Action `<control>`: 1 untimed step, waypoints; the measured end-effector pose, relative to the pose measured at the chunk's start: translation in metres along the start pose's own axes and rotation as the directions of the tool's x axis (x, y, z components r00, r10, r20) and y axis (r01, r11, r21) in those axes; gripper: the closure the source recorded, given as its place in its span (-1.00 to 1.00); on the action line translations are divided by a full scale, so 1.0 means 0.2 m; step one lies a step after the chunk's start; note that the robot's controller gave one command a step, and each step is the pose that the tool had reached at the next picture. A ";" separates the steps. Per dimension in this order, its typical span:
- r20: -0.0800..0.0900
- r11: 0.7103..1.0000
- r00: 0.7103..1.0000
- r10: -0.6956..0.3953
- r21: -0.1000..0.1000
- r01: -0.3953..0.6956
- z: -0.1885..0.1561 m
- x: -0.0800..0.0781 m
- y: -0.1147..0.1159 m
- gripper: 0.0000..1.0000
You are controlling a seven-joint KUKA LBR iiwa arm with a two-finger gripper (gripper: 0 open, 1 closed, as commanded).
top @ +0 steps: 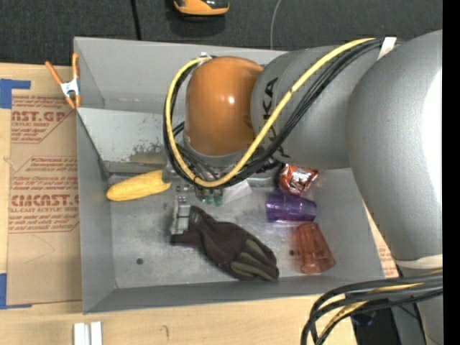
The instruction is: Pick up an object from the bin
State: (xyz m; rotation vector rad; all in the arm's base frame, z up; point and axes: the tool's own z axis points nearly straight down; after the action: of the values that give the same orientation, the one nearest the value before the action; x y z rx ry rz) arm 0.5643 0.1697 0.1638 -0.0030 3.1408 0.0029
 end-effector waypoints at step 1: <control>0.007 1.000 1.000 0.022 -0.002 -0.022 0.24 0.05 -0.13 -1.00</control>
Offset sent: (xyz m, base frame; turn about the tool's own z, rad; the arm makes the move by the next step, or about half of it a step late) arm -0.0008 -0.0425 -0.0611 0.0226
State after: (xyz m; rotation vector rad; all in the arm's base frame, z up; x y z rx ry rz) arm 0.5548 0.1428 0.1156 0.0322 3.1340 0.0067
